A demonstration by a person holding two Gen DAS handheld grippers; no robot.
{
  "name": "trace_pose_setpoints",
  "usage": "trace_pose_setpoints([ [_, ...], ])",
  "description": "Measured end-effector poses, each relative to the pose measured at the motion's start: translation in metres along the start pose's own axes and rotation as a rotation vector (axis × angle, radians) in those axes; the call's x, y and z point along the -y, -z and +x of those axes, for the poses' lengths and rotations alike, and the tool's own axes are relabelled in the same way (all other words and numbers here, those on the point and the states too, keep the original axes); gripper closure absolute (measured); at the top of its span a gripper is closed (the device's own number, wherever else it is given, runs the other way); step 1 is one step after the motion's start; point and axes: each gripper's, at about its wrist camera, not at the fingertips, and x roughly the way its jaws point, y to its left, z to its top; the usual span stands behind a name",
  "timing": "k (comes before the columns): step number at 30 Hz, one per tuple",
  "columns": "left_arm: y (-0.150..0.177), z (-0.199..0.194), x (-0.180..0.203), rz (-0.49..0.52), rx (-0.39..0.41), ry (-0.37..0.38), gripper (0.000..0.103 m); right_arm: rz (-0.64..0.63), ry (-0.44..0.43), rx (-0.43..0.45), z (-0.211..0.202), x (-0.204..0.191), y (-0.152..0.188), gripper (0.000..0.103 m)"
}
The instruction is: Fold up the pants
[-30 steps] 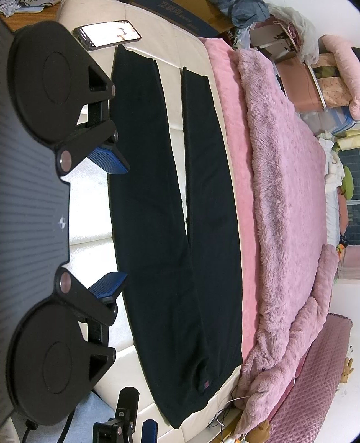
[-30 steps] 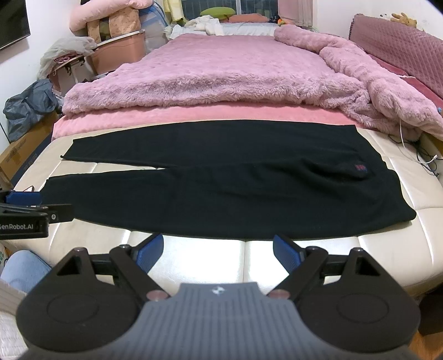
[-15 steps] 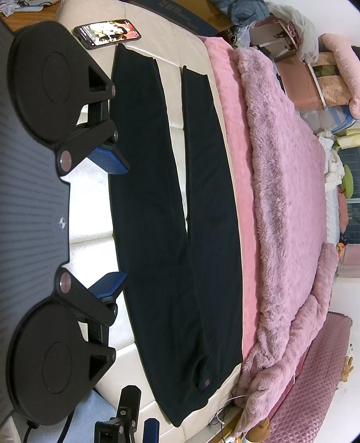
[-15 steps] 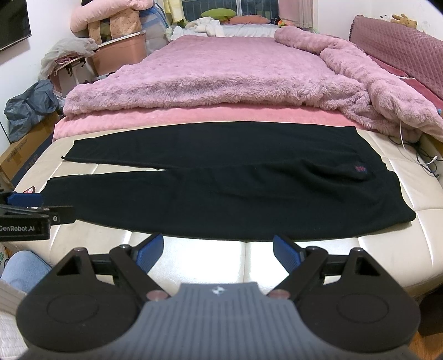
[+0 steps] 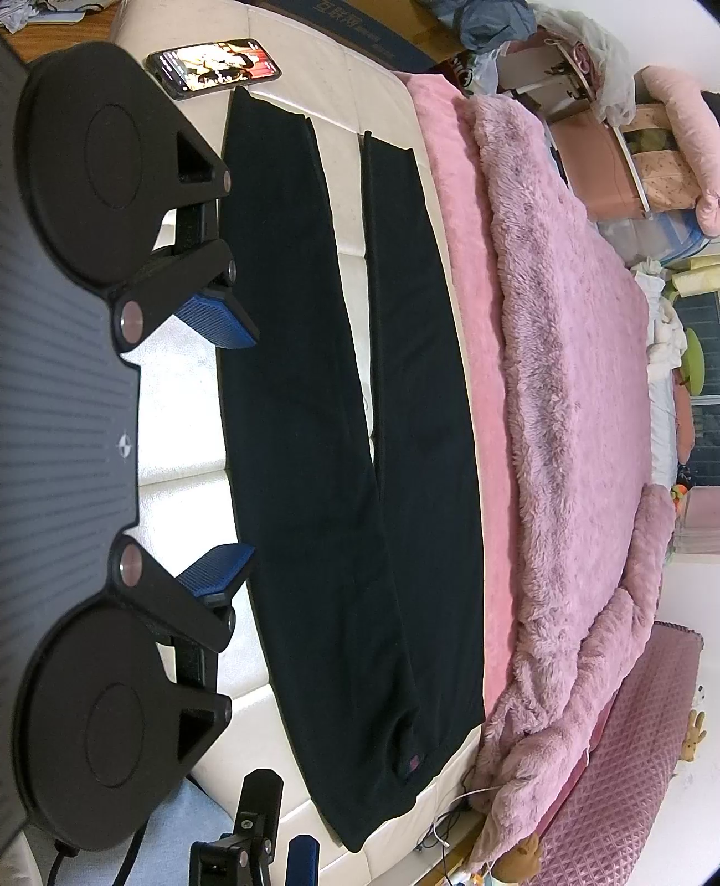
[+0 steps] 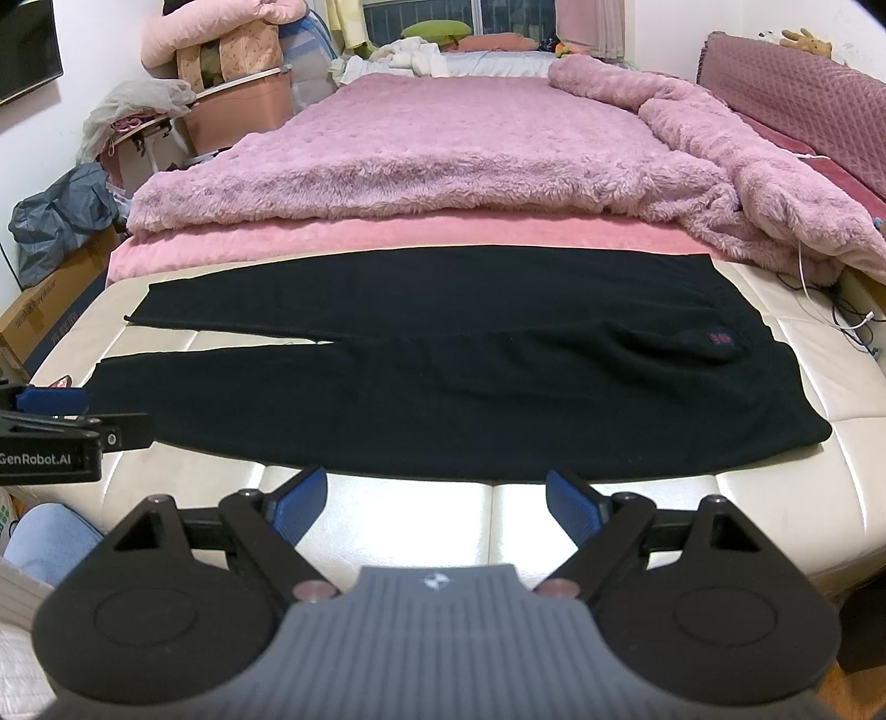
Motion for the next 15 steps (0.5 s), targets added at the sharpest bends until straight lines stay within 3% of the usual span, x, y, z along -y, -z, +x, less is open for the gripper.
trace_pose_setpoints([
  [15,-0.005,-0.007,0.01,0.002,0.007,0.001,0.009,0.003,0.001,0.019,-0.005,0.003,0.0,0.021],
])
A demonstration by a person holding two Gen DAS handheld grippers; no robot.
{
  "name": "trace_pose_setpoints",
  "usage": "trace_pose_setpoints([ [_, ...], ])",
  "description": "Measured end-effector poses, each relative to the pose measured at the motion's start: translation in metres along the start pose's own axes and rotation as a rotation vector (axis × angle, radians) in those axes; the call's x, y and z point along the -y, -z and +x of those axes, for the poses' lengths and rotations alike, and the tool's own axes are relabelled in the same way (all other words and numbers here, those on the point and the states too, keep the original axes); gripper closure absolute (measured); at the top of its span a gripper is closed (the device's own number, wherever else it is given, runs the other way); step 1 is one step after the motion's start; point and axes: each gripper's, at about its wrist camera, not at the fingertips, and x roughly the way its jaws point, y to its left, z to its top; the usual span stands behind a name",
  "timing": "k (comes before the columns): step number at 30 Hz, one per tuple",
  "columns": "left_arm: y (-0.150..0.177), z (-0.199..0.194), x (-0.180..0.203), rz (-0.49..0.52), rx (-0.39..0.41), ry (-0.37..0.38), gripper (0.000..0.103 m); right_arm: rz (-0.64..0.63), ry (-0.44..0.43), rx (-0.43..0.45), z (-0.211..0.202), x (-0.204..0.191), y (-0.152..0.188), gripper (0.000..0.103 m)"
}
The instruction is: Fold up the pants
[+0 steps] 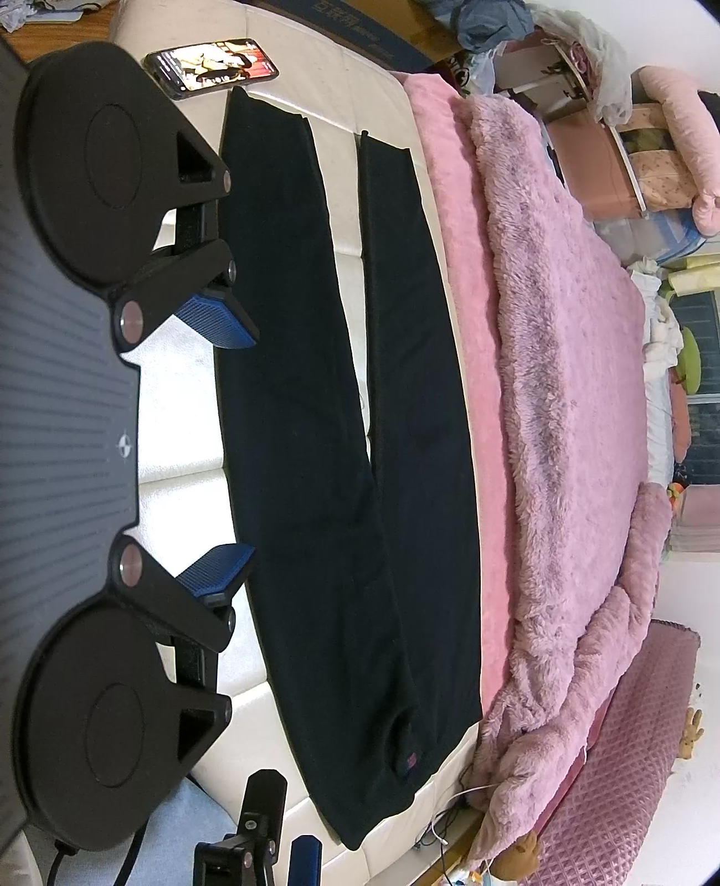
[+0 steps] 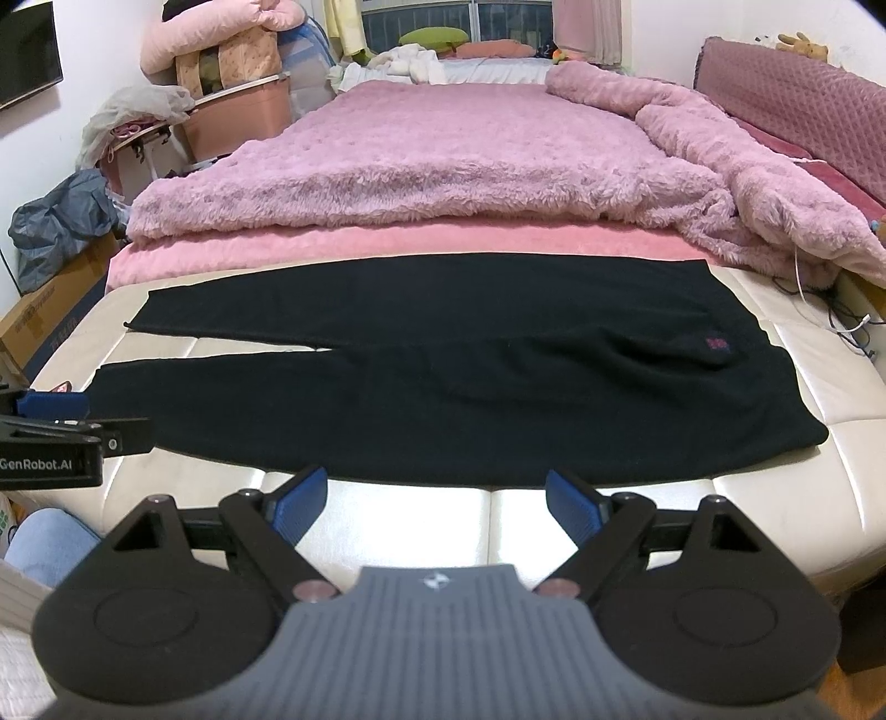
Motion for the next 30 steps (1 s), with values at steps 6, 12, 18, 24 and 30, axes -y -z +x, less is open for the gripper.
trace_pose_setpoints([
  [6,0.0,-0.001,0.0,-0.001,0.001,0.001,0.009,-0.001,0.001,0.004,0.0,-0.001,0.001,0.021],
  [12,0.0,-0.001,0.0,-0.002,0.005,0.003,0.009,0.002,0.002,0.004,0.0,-0.001,0.002,0.021],
  [18,0.001,0.0,-0.005,0.003,0.033,0.013,0.015,-0.003,0.007,0.02,-0.001,0.0,0.002,0.021],
  [24,-0.004,0.009,-0.021,0.088,0.137,0.043,0.025,-0.043,0.012,0.16,-0.007,0.015,-0.004,0.021],
  [30,-0.003,0.051,-0.052,0.294,0.142,0.113,0.056,-0.154,0.076,0.305,0.008,0.054,-0.015,0.021],
])
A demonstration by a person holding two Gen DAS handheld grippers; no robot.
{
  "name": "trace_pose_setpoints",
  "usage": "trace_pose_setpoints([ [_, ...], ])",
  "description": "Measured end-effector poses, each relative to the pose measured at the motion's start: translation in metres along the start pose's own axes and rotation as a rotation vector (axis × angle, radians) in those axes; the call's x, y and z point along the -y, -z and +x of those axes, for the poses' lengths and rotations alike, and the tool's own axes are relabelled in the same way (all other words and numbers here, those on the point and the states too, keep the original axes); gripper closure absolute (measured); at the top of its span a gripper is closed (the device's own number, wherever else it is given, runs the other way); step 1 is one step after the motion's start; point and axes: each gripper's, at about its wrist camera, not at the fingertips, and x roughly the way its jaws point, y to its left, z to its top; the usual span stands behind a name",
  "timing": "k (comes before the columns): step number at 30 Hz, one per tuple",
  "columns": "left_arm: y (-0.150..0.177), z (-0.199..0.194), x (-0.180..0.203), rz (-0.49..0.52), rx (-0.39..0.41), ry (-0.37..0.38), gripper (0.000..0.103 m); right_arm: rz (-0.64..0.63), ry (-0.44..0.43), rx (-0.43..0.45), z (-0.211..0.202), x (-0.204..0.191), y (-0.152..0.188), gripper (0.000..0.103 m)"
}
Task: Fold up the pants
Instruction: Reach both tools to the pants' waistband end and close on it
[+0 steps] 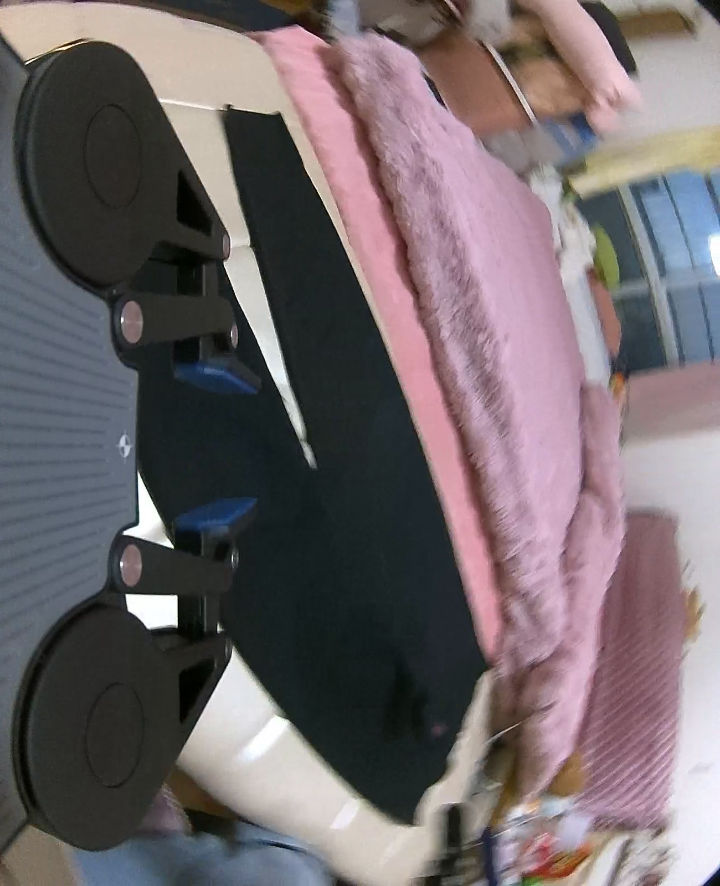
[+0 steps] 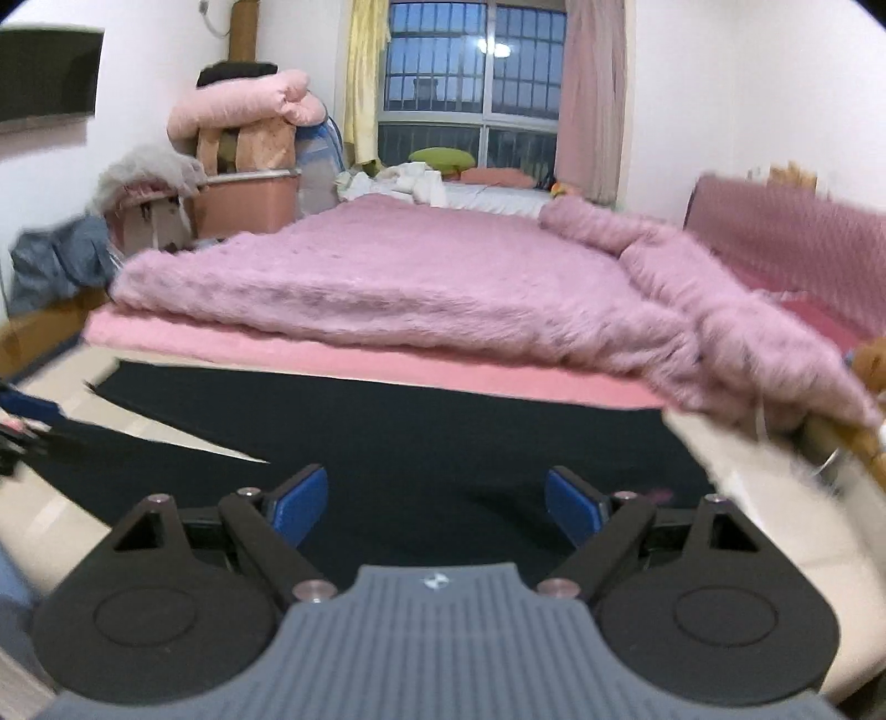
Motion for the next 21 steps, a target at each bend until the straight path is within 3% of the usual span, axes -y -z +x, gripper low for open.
trace_pose_setpoints([
  [2,0.009,0.016,-0.014,0.061,-0.056,0.015,0.058,-0.033,-0.002,0.004,0.012,0.017,0.003,0.023],
  [4,0.021,0.032,-0.026,0.154,-0.11,-0.018,0.058,-0.072,-0.023,-0.018,0.028,0.034,0.008,0.026],
  [9,0.052,0.06,-0.045,0.351,-0.245,-0.1,0.057,-0.174,0.006,-0.177,0.073,0.073,0.031,0.054],
  [17,0.085,0.09,-0.057,0.594,-0.421,-0.114,0.057,-0.151,0.086,-0.321,0.116,0.124,0.061,0.055],
  [21,0.089,0.095,-0.053,0.685,-0.439,-0.105,0.057,-0.127,0.118,-0.362,0.126,0.138,0.067,0.055],
])
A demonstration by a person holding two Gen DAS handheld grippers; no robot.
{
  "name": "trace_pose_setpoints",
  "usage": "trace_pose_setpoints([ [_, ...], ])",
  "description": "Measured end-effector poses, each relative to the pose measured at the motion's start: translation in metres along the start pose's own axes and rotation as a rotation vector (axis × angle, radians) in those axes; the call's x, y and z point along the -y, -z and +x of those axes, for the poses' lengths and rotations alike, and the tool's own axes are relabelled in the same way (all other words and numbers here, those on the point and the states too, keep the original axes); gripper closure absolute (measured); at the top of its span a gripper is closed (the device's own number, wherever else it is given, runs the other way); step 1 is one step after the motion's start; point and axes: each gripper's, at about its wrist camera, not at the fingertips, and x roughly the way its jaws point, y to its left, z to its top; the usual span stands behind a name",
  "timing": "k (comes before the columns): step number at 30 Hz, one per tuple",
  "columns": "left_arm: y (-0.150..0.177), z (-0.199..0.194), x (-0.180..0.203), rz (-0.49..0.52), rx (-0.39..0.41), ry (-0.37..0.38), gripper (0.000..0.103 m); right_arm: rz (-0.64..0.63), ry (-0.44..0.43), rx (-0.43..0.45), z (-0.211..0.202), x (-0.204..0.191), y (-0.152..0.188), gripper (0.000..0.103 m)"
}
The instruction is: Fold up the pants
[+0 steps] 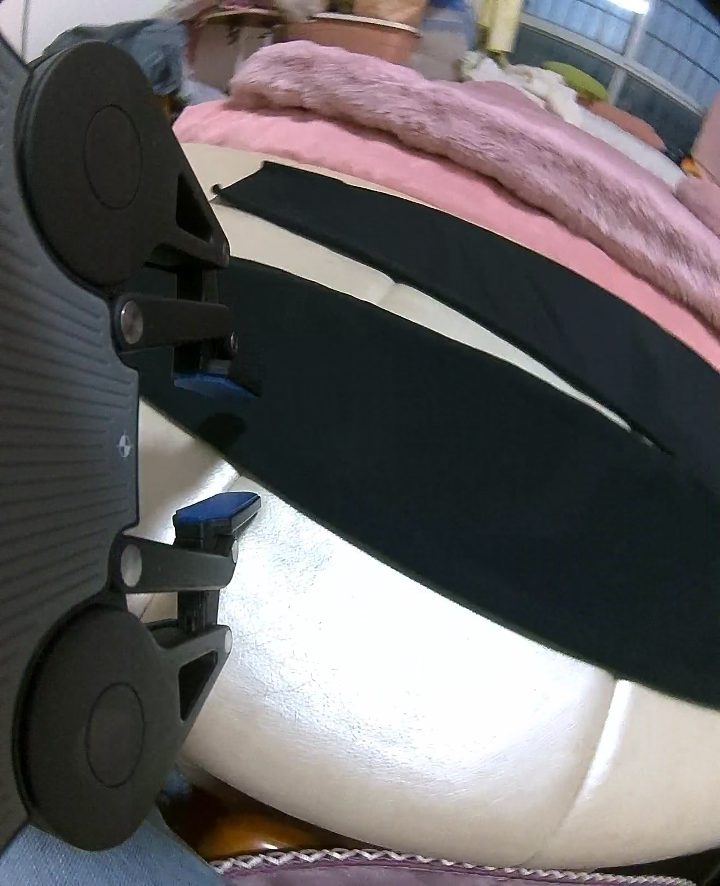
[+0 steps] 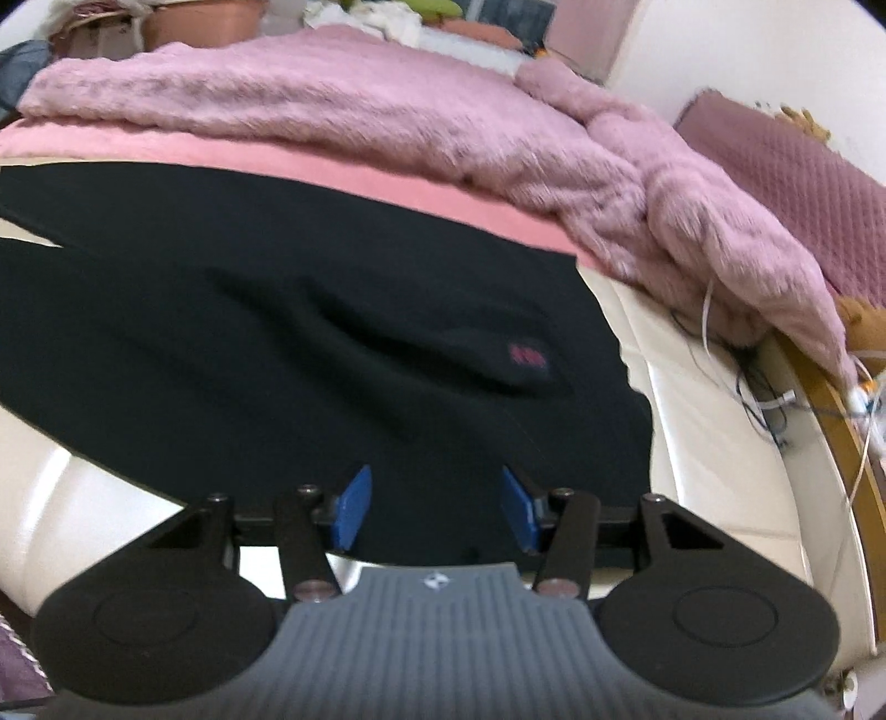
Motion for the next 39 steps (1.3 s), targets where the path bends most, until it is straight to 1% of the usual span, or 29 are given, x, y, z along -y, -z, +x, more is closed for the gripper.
trace_pose_setpoints([
  [4,-0.006,0.009,0.001,0.054,-0.012,-0.004,0.057,-0.001,0.022,-0.031,0.01,0.01,0.0,0.055],
  [7,-0.008,0.01,-0.002,0.044,-0.028,0.012,0.06,-0.068,0.033,-0.052,0.014,0.011,0.0,0.055],
  [8,-0.008,0.011,-0.005,0.03,-0.035,0.023,0.062,-0.104,0.031,-0.054,0.014,0.012,-0.001,0.055],
  [10,-0.012,0.01,-0.005,-0.016,-0.046,0.037,0.073,-0.22,0.017,-0.06,0.014,0.011,0.0,0.055],
  [12,-0.015,0.013,-0.008,-0.068,-0.059,0.054,0.091,-0.354,0.001,-0.078,0.014,0.01,0.002,0.055],
  [14,-0.017,0.013,-0.004,-0.089,-0.066,0.052,0.101,-0.507,-0.003,-0.105,0.015,0.01,0.006,0.055],
  [15,-0.017,0.013,-0.004,-0.111,-0.07,0.04,0.102,-0.591,0.0,-0.12,0.016,0.01,0.008,0.055],
  [17,-0.018,0.01,-0.005,-0.162,-0.071,0.02,0.102,-0.707,-0.016,-0.144,0.018,0.012,0.012,0.055],
  [21,-0.02,0.006,-0.016,-0.28,-0.071,-0.013,0.103,-0.88,-0.039,-0.202,0.028,0.013,0.02,0.064],
  [24,-0.024,0.002,-0.027,-0.341,-0.059,-0.032,0.103,-1.009,-0.023,-0.197,0.03,0.009,0.031,0.065],
  [25,-0.025,0.002,-0.03,-0.36,-0.055,-0.033,0.103,-1.025,-0.016,-0.192,0.03,0.009,0.032,0.066],
  [26,-0.026,0.002,-0.035,-0.381,-0.052,-0.032,0.103,-1.024,-0.013,-0.19,0.031,0.008,0.033,0.071],
  [28,-0.028,0.0,-0.041,-0.417,-0.041,-0.041,0.103,-1.038,0.0,-0.184,0.03,0.004,0.035,0.099],
  [29,-0.028,-0.001,-0.045,-0.435,-0.038,-0.047,0.103,-1.047,0.019,-0.18,0.03,0.002,0.036,0.103],
  [31,-0.029,-0.005,-0.053,-0.466,-0.033,-0.06,0.103,-1.025,0.027,-0.16,0.031,0.005,0.032,0.103],
  [34,-0.033,-0.015,-0.069,-0.523,-0.012,-0.071,0.103,-0.944,0.038,-0.13,0.022,0.011,0.016,0.103],
  [36,-0.039,-0.02,-0.084,-0.542,-0.003,-0.084,0.103,-0.898,0.049,-0.097,0.014,0.018,-0.001,0.103],
  [39,-0.052,-0.023,-0.107,-0.535,-0.001,-0.119,0.103,-0.833,0.07,-0.045,0.004,0.028,-0.033,0.103],
])
